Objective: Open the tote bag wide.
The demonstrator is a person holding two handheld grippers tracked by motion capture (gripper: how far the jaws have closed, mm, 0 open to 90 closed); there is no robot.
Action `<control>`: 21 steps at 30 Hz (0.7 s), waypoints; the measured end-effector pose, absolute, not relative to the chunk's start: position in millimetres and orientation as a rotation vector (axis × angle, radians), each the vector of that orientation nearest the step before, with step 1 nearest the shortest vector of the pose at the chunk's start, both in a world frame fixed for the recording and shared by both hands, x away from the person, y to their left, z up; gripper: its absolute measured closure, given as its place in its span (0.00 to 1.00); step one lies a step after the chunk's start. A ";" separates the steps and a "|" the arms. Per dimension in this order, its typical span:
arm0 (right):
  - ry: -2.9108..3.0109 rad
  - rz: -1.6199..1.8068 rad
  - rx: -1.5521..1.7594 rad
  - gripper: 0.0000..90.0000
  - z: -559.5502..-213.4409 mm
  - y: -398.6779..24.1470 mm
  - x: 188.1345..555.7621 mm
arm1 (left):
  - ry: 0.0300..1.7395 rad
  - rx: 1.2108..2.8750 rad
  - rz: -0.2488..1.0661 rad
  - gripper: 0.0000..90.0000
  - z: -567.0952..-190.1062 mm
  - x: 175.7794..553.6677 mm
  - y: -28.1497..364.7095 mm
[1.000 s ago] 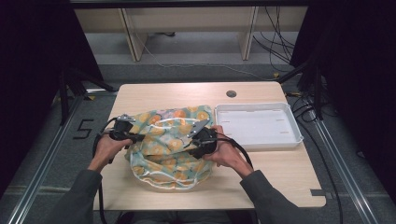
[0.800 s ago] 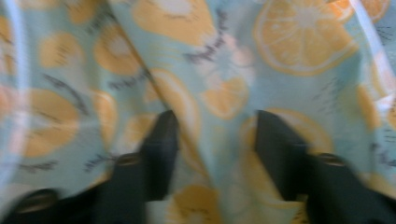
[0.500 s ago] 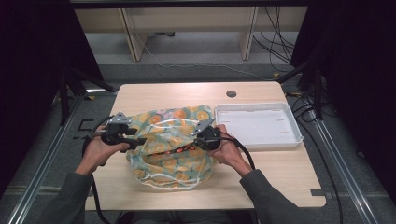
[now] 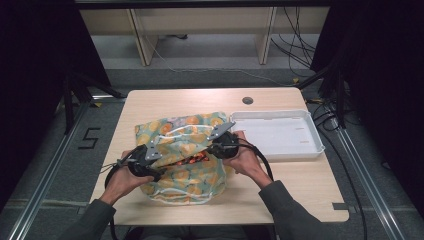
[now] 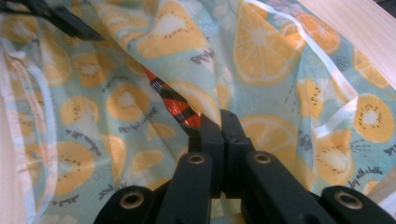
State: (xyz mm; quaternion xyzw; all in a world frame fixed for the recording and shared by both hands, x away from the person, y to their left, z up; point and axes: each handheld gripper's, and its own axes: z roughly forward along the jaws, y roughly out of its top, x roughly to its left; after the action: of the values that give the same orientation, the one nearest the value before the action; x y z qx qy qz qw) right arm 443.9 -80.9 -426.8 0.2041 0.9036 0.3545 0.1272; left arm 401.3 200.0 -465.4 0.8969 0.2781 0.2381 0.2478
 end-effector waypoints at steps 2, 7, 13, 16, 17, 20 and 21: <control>2.634 1.047 0.562 1.00 -422.7 -80.4 440.5 | 0.746 2.429 0.654 0.72 -463.9 401.6 201.0; 2.638 1.074 0.545 1.00 -416.2 -80.4 434.6 | 0.677 2.410 0.601 0.98 -448.5 393.0 207.5; 2.664 1.196 0.532 1.00 -394.2 -92.2 422.6 | 0.627 2.359 0.438 0.99 -408.1 374.1 217.5; 2.631 1.250 0.504 1.00 -377.7 -97.2 419.8 | 0.634 2.288 0.397 0.99 -381.5 368.2 221.3; 2.631 1.250 0.504 1.00 -377.7 -97.2 419.8 | 0.634 2.288 0.397 0.99 -381.5 368.2 221.3; 2.552 1.270 0.522 1.00 -368.3 -98.5 427.7 | 0.664 2.260 0.397 0.99 -368.8 380.9 220.1; 2.497 1.248 0.563 1.00 -370.1 -95.0 438.0 | 0.688 2.253 0.395 0.99 -369.3 387.7 219.2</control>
State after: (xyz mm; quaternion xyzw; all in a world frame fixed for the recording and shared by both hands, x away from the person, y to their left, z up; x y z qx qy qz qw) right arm 438.0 -95.0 -370.1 0.1956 0.8674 0.4335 0.1465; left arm 387.7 219.2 -369.3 0.8772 0.2679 0.1539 0.3676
